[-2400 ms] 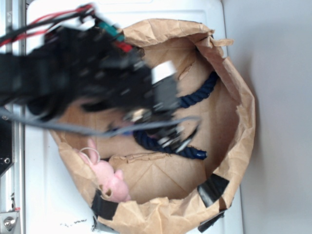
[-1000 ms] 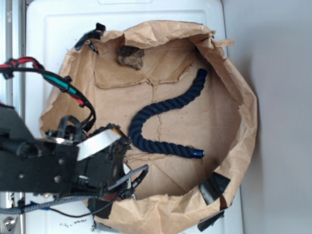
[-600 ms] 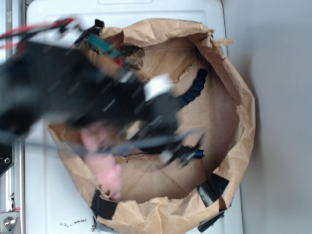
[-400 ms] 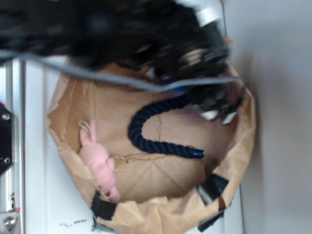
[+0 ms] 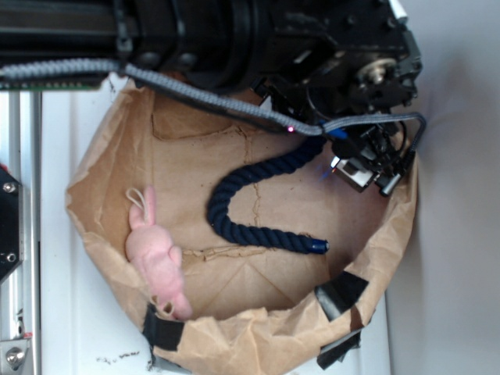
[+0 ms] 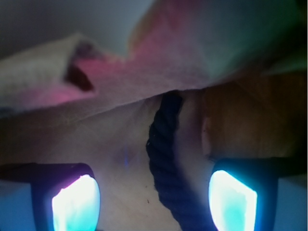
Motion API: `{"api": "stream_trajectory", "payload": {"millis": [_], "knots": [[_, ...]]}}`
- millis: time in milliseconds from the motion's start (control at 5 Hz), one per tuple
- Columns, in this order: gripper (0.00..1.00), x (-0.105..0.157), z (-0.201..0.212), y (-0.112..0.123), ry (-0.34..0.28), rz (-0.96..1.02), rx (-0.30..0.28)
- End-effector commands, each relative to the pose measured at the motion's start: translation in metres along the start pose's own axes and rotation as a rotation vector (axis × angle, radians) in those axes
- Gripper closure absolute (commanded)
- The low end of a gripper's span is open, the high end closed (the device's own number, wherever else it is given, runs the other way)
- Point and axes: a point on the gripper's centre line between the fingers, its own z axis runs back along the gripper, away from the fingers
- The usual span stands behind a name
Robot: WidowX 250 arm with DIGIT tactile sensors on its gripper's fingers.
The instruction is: Grab the blue rope.
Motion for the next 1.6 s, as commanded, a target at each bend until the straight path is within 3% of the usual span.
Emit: {"api": "stream_trajectory", "payload": {"millis": [0, 200, 800, 1400], "knots": [[0.0, 0.021, 0.024, -0.007, -0.077, 0.01, -0.057], [0.0, 0.021, 0.024, -0.007, -0.077, 0.01, -0.057], [0.0, -0.012, 0.019, -0.01, -0.069, -0.026, -0.002], [0.0, -0.039, 0.027, -0.002, -0.068, -0.08, -0.027]]}}
